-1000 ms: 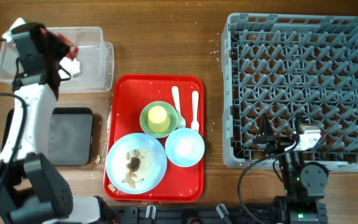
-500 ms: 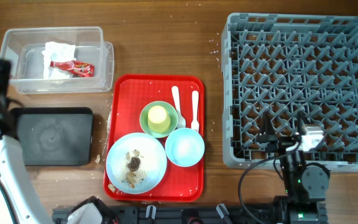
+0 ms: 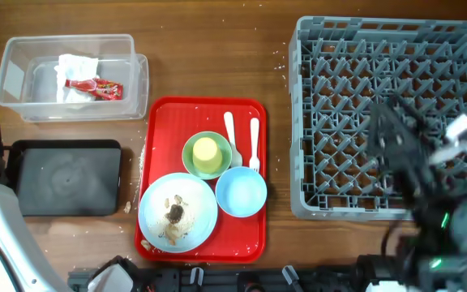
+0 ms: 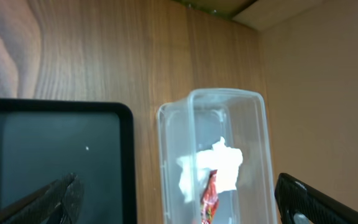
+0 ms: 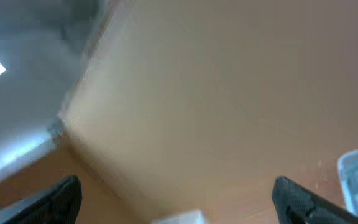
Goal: Sort waste into correct bins and load items into the dishwasher rack
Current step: 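Reach the right gripper to the yellow cup in the green bowl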
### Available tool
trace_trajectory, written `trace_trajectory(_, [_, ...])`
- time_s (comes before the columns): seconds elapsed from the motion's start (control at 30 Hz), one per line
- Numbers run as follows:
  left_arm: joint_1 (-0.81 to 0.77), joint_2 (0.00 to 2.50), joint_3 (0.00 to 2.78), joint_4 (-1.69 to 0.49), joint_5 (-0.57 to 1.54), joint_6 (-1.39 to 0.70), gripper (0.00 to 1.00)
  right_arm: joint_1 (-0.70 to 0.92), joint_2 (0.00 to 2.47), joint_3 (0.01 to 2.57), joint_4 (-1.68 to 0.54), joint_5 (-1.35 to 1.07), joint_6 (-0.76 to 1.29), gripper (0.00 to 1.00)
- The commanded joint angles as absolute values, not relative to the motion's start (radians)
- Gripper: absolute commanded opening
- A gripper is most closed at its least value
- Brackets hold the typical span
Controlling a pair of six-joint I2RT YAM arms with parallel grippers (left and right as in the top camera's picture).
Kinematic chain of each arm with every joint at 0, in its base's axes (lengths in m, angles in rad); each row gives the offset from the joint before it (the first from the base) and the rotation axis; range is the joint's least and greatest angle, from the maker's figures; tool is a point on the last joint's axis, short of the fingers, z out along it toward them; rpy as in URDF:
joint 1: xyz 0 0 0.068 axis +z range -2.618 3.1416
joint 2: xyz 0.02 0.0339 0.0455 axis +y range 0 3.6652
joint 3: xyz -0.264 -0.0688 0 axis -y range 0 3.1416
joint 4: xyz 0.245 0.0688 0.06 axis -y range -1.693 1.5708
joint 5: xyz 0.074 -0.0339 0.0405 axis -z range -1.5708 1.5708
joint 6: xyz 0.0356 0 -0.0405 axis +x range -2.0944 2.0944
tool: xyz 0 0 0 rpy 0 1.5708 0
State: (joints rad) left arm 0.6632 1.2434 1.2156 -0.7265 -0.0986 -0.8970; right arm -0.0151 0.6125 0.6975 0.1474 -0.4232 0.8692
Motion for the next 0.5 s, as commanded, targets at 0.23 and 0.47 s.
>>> trace_trajectory(0.23, [0.668, 1.240, 1.217, -0.723, -0.102, -0.906, 1.00, 0.664, 1.786, 1.816, -0.877, -0.152, 0.136, 1.00])
trace_trajectory(0.47, [0.668, 1.240, 1.217, -0.723, -0.102, -0.906, 1.00, 0.821, 2.045, 1.804, -1.025, -0.179, 0.197, 1.00])
